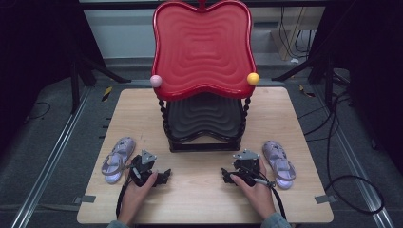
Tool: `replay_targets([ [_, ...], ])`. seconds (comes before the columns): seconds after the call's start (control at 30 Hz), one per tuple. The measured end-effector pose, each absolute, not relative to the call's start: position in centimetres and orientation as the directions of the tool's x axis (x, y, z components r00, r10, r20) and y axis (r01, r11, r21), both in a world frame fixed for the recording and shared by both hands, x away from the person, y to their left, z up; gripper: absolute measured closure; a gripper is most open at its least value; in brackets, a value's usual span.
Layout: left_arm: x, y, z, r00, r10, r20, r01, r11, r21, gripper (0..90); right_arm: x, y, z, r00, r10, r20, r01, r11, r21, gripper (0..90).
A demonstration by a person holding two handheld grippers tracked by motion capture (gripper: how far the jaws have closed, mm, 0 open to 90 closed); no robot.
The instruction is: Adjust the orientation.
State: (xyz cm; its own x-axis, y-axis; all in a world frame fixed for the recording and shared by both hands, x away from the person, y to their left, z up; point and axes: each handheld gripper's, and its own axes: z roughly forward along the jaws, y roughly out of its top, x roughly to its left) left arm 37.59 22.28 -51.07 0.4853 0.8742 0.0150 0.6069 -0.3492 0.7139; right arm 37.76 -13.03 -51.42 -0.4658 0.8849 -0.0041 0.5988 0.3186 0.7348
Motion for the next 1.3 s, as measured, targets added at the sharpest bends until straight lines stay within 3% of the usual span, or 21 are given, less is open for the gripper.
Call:
replay_targets([
  [0.23, 37.3, 22.5, -50.4, 0.507, 0.862, 0.022, 0.607, -0.375, 0.701, 3.9, 37.8, -13.0, -51.4, -0.467, 0.884, -0.007, 0.597, 0.321, 0.735, 5.7],
  [0.57, 38.0, 25.1, -43.4, 0.454, 0.885, 0.103, 0.626, -0.399, 0.670, 4.7, 37.6, -13.1, -51.4, -0.471, 0.882, -0.002, 0.598, 0.321, 0.735, 5.8],
  [0.77, 38.5, 28.1, -41.6, 0.402, 0.908, 0.118, 0.658, -0.376, 0.652, 7.0, 37.6, -13.2, -51.4, -0.478, 0.878, -0.007, 0.593, 0.329, 0.735, 5.8],
  [0.97, 38.3, 31.3, -40.9, 0.323, 0.939, 0.118, 0.695, -0.320, 0.644, 12.3, 37.6, -13.3, -51.4, -0.483, 0.875, -0.008, 0.591, 0.333, 0.735, 5.8],
  [1.3, 37.8, 34.1, -40.0, 0.292, 0.950, 0.112, 0.730, -0.297, 0.615, 25.5, 37.6, -13.4, -51.4, -0.491, 0.871, -0.010, 0.587, 0.340, 0.735, 5.8],
])
